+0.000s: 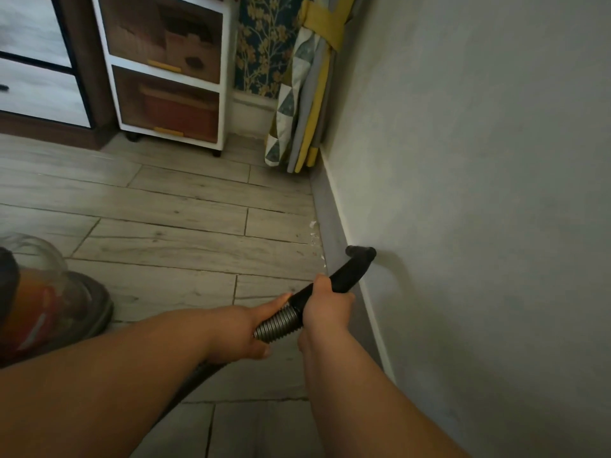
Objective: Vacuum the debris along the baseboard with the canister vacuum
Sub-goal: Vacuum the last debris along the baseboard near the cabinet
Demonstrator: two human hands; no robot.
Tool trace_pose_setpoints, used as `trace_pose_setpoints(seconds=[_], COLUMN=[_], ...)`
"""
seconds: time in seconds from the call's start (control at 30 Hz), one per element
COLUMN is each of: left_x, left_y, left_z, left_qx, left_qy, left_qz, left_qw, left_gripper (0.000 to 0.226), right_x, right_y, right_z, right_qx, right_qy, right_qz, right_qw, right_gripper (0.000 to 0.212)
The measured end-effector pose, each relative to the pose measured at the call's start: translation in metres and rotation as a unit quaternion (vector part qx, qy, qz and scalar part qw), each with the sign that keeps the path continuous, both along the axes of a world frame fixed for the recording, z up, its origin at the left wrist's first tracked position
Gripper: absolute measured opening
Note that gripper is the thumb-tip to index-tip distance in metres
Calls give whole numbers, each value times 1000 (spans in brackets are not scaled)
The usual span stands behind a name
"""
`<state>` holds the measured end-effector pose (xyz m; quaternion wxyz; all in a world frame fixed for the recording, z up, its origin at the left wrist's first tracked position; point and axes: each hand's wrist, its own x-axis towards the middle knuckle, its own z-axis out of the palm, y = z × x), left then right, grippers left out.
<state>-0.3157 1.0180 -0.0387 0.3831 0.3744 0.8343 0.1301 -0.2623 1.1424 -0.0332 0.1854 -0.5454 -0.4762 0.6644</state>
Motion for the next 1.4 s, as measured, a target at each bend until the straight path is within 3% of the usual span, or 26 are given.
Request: trace_pose_setpoints(seconds=[0.4,0.73,1.4], left_x=[-13,0,-175], left_y=[21,46,77], left_z=[39,76,52], left_qx=[-9,-17,-19], left_qy=[0,-99,-160], left_qz=[19,50,49], left_qw=[1000,994,986], left_gripper=[86,91,95], right_x=[-24,-19,-193], right_y=[20,53,78], right_z=[45,95,82], right_qx=[-56,-34,17], right_qy=[-32,-142,-197], right_qz=[-4,79,60], right_qw=[998,986,978], right_gripper=[44,47,41])
